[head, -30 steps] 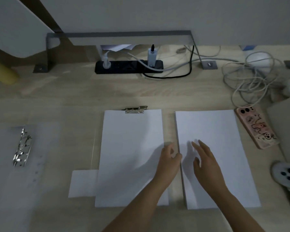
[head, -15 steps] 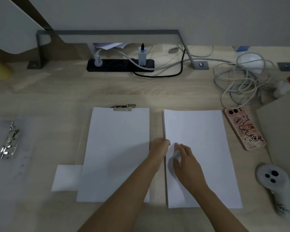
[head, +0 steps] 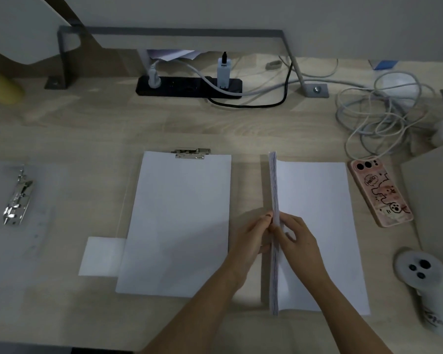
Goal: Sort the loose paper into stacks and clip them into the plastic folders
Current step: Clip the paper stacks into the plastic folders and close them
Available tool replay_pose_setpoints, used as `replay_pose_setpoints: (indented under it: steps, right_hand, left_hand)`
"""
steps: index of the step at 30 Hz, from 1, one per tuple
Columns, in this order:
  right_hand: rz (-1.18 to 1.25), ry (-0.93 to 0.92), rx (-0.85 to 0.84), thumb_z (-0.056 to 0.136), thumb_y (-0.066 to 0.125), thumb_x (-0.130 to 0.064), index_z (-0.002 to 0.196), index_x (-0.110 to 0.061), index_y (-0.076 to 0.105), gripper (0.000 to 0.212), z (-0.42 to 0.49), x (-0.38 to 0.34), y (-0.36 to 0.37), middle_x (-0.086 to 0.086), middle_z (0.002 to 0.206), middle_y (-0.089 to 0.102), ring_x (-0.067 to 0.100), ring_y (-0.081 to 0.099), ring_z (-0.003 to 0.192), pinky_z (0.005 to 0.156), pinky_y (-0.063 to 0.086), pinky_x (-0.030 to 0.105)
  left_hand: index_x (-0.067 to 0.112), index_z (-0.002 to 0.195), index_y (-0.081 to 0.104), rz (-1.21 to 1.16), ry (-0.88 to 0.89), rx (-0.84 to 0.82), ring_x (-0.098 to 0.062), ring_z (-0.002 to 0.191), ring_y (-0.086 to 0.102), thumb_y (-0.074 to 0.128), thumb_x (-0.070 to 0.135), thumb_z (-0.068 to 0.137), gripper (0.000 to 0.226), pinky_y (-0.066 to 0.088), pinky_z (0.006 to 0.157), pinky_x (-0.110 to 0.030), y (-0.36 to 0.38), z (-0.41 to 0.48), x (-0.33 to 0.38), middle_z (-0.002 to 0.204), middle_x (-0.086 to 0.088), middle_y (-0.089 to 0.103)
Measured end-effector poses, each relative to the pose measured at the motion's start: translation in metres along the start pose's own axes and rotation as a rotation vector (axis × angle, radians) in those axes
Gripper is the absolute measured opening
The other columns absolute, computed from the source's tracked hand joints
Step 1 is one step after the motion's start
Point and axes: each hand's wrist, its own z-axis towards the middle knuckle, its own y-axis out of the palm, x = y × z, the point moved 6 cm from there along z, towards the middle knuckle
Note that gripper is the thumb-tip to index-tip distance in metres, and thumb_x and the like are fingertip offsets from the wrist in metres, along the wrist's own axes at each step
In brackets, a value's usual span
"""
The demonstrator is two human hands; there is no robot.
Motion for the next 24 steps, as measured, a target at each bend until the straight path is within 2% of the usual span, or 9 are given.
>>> replay_pose_setpoints:
  steps: [4,7,11,14,17,19,20,22,24]
  right_hand:
    - [0.066,0.014,-0.021,0.095,0.046,-0.028,0.128,-0.019,0.053,0.035,0.000,0.003,-0.001,-0.004,0.130,0.051,0.001,0.046,0.108,0.072,0.031,-0.004]
    - [0.074,0.008,-0.025,0.096,0.044,-0.027,0.129,-0.018,0.052,0.036,0.000,0.004,0.000,-0.003,0.132,0.050,0.001,0.046,0.108,0.072,0.031,-0.005]
    - [0.053,-0.003,-0.013,0.096,0.044,-0.027,0.130,-0.017,0.051,0.037,-0.001,0.004,0.001,-0.001,0.135,0.049,0.002,0.044,0.109,0.077,0.030,-0.003]
    - [0.015,-0.022,0.002,0.095,0.044,-0.027,0.130,-0.016,0.052,0.037,-0.001,0.003,0.002,0.000,0.136,0.050,0.003,0.045,0.109,0.090,0.034,0.011]
    - [-0.004,-0.017,0.021,0.096,0.043,-0.026,0.130,-0.012,0.053,0.039,-0.001,0.005,0.004,0.002,0.136,0.052,0.006,0.050,0.106,0.094,0.038,0.018]
    - [0.016,-0.002,0.048,0.096,0.043,-0.023,0.129,-0.009,0.054,0.037,-0.001,0.007,0.003,0.002,0.131,0.055,0.007,0.052,0.102,0.091,0.038,0.014]
    - [0.026,-0.003,0.063,0.096,0.044,-0.020,0.126,-0.008,0.056,0.034,-0.001,0.006,0.002,0.001,0.127,0.057,0.006,0.052,0.100,0.087,0.036,0.008]
    - [0.035,-0.011,0.086,0.096,0.044,-0.015,0.121,-0.009,0.059,0.029,-0.002,0.004,0.000,-0.004,0.117,0.057,0.005,0.051,0.099,0.077,0.032,-0.004]
    - [0.037,-0.015,0.094,0.096,0.044,-0.014,0.118,-0.010,0.060,0.027,-0.002,0.002,-0.001,-0.006,0.113,0.056,0.005,0.051,0.098,0.071,0.031,-0.007]
  left_hand:
    - [0.034,0.109,0.060,-0.020,0.013,-0.012,0.003,0.101,0.059,0.041,0.037,0.097,0.022,0.050,0.076,-0.010,-0.001,-0.001,0.002,0.105,0.014,0.066]
    - [0.036,0.105,0.060,-0.021,0.025,-0.013,0.004,0.102,0.059,0.041,0.036,0.097,0.021,0.050,0.072,-0.007,-0.001,-0.001,0.000,0.103,0.017,0.065]
    - [0.036,0.096,0.061,-0.033,0.038,-0.025,0.005,0.090,0.062,0.040,0.033,0.098,0.021,0.050,0.066,-0.005,-0.002,0.000,-0.002,0.096,0.016,0.065]
    - [0.034,0.102,0.060,-0.046,0.048,-0.013,0.002,0.092,0.061,0.039,0.032,0.098,0.022,0.050,0.067,-0.005,-0.004,0.001,-0.002,0.099,0.013,0.065]
    - [0.032,0.100,0.060,-0.031,0.055,0.003,0.000,0.087,0.062,0.039,0.029,0.098,0.022,0.051,0.065,-0.006,-0.006,0.003,-0.005,0.097,0.010,0.066]
    - [0.027,0.103,0.060,-0.013,0.040,0.005,0.000,0.082,0.061,0.040,0.024,0.098,0.021,0.051,0.069,-0.010,-0.006,0.003,-0.007,0.102,0.002,0.067]
    - [0.024,0.111,0.059,0.023,0.040,0.031,-0.002,0.087,0.060,0.040,0.023,0.098,0.022,0.050,0.078,-0.013,-0.007,0.004,-0.008,0.111,-0.001,0.064]
    - [0.023,0.128,0.050,0.268,0.127,0.166,-0.004,0.108,0.050,0.041,0.023,0.097,0.031,0.037,0.094,-0.017,-0.013,0.008,-0.009,0.125,0.006,0.052]
    - [0.020,0.133,0.046,0.429,0.244,0.297,-0.002,0.119,0.042,0.043,0.025,0.096,0.037,0.030,0.097,-0.015,-0.015,0.007,-0.007,0.129,0.010,0.047]
